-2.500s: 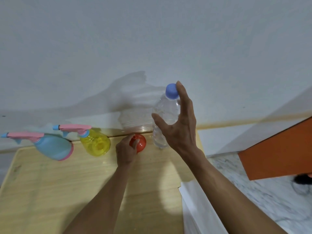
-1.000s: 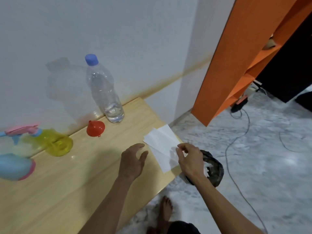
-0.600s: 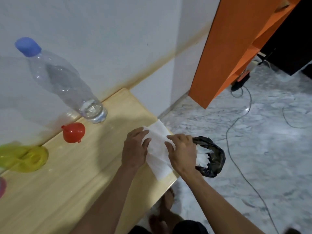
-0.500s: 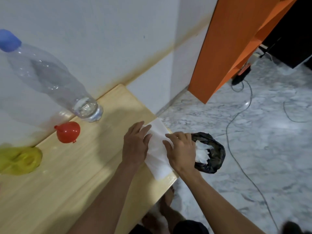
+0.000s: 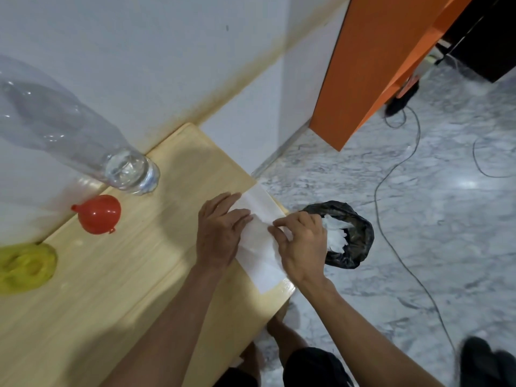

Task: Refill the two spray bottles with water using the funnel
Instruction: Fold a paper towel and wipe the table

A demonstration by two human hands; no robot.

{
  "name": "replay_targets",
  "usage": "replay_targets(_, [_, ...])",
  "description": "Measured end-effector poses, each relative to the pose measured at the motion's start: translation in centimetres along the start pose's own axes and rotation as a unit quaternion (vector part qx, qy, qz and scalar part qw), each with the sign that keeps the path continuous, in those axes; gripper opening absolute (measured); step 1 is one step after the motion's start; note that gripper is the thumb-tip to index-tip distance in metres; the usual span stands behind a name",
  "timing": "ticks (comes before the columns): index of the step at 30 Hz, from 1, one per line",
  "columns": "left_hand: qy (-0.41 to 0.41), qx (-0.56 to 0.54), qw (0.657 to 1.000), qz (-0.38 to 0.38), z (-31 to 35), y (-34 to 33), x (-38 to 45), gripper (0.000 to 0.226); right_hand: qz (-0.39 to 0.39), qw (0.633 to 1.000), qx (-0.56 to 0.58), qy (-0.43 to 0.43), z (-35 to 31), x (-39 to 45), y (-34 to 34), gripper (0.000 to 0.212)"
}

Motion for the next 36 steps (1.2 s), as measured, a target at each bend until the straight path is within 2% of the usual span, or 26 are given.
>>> replay_targets(5, [-0.01, -0.072, 0.997, 0.022, 0.2, 1.4, -0.2, 0.01, -0.003, 0.999, 0.053, -0.003, -0.3, 0.4, 0.7, 0.014])
replay_targets(9, [-0.001, -0.103, 0.995, 0.01, 0.6, 2.9, 0.0, 0.01, -0.026, 0.995, 0.097, -0.013, -0.8, 0.7, 1.1, 0.019])
replay_targets(14, [0.096, -0.176, 0.979, -0.046, 0.3, 4.0, 0.3, 0.014, -0.088, 0.981, 0.17, -0.042, -1.3, 1.1, 1.2, 0.016])
replay_targets(17, [0.138, -0.203, 0.966, -0.083, -0.3, 3.8, 0.4, 0.022, -0.092, 0.974, 0.201, -0.051, -1.2, 1.4, 1.3, 0.016])
replay_targets(20, [0.17, -0.189, 0.963, -0.092, -0.9, 3.7, 0.4, 0.03, -0.091, 0.967, 0.228, -0.073, -0.8, 1.9, 1.6, 0.007])
replay_targets(26, [0.242, -0.209, 0.947, -0.044, -1.9, 3.9, 0.2, 0.027, -0.082, 0.964, 0.225, -0.114, 0.5, 2.5, 1.7, 0.006])
replay_targets(32, [0.313, -0.249, 0.916, -0.02, -2.5, 3.9, 0.4, 0.028, -0.086, 0.981, 0.163, -0.059, 0.1, 2.2, 1.5, 0.01])
replay_targets(36, [0.356, -0.277, 0.892, -0.039, -2.8, 3.4, 0.6, 0.035, -0.074, 0.977, 0.177, -0.088, 0.6, 2.2, 1.4, 0.006])
Point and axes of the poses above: each hand's wrist, its own x-axis towards the middle knuckle, its own y-axis out of the back of the hand, z = x × y, the point moved 6 cm from there along x, towards the middle knuckle, and after that the axes turned 3 degrees about y, right-handed, at the moved point
